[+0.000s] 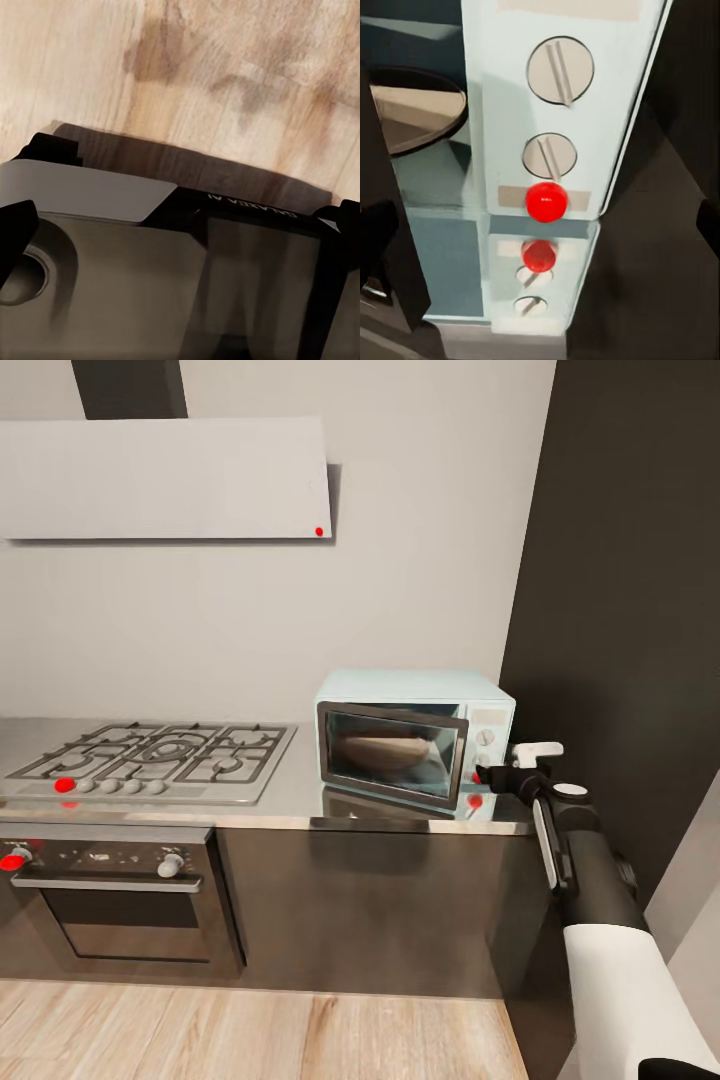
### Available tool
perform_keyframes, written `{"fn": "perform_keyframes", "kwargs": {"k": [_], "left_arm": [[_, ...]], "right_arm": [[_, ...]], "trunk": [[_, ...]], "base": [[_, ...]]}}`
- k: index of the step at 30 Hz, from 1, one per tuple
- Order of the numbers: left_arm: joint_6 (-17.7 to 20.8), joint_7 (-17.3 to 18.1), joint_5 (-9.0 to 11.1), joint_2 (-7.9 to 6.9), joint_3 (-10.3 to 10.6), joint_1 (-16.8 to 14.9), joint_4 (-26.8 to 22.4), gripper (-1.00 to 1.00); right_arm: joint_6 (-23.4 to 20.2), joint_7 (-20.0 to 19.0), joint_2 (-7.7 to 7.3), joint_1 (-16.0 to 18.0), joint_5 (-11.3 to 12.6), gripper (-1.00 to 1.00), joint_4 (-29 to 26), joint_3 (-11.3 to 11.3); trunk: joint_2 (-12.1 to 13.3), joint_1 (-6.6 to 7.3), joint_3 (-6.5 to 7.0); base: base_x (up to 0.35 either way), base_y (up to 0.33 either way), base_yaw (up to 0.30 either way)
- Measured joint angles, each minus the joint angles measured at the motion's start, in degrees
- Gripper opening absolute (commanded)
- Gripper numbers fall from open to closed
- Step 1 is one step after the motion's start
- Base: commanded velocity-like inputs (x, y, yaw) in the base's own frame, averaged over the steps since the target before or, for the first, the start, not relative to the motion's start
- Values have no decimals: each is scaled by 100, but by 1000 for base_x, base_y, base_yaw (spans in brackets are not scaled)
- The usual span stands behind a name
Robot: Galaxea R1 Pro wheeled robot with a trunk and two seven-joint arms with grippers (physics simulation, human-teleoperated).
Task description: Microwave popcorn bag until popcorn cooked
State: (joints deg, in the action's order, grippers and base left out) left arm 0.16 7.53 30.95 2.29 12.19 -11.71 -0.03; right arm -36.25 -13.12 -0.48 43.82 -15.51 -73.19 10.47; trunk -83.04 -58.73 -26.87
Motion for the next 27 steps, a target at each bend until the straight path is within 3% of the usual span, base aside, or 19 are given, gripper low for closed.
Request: {"fn": "perform_keyframes", "kwargs": {"k": [6,11,21,27], "left_arm": [[0,1,-1,0,0,-3,0,100],[17,43,-12,19,1,-3,1,100],[8,14,-9,0,0,1,0,100],[6,13,-8,0,0,-2,0,100]], "right_arm": [[-9,35,-166,0,11,100,16,17],[80,87,-122,0,35,100,77,2],[97,92,-85,0,32,100,75,-8],[96,51,-78,0,46,100,75,-21]], "trunk": [[0,0,0],[0,1,0],[-1,3,0],[0,0,0]], "base": [[0,0,0],[44,0,0],[276,0,0],[52,0,0]]}}
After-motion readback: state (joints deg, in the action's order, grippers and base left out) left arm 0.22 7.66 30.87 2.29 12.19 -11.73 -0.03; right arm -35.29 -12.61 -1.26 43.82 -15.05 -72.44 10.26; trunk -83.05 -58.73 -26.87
